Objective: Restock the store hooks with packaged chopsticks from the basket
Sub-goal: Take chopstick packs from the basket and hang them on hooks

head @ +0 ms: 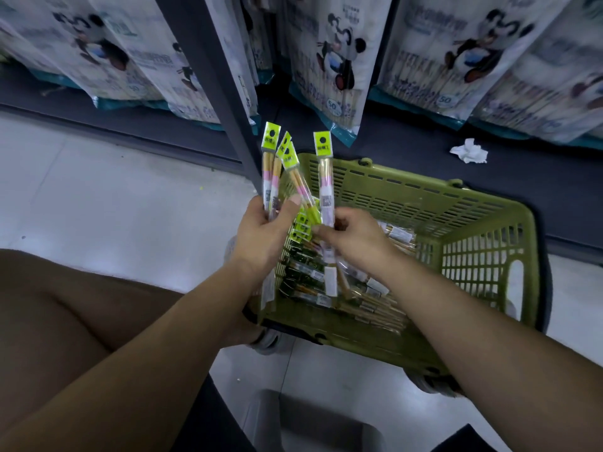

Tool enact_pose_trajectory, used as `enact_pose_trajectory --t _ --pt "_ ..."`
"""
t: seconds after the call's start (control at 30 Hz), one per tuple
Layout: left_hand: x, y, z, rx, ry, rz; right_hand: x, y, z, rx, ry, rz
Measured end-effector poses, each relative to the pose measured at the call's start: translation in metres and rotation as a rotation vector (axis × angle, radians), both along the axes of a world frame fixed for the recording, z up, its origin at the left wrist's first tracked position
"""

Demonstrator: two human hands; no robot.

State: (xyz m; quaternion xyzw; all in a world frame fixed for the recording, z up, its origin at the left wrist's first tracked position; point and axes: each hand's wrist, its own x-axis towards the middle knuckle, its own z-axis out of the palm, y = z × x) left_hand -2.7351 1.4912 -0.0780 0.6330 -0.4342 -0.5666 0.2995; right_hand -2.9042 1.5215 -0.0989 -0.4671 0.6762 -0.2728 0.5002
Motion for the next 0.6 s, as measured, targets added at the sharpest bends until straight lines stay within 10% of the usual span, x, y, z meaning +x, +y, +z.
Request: enact_pose_trajectory --t 0.3,0.43,0.6 --pt "-0.008 -0.004 0.02 0.176 0.181 0.091 0.036 0.002 0.039 -0.203 0.207 0.373" --pt "0.005 -0.012 0.014 0.132 0.034 0.036 0.025 0.004 0.025 -0.144 -0.027 0.16" --pt "0.013 -0.011 0.01 0.103 0.127 -0.005 -0.022 0.013 -0.043 0.132 0.333 0.116"
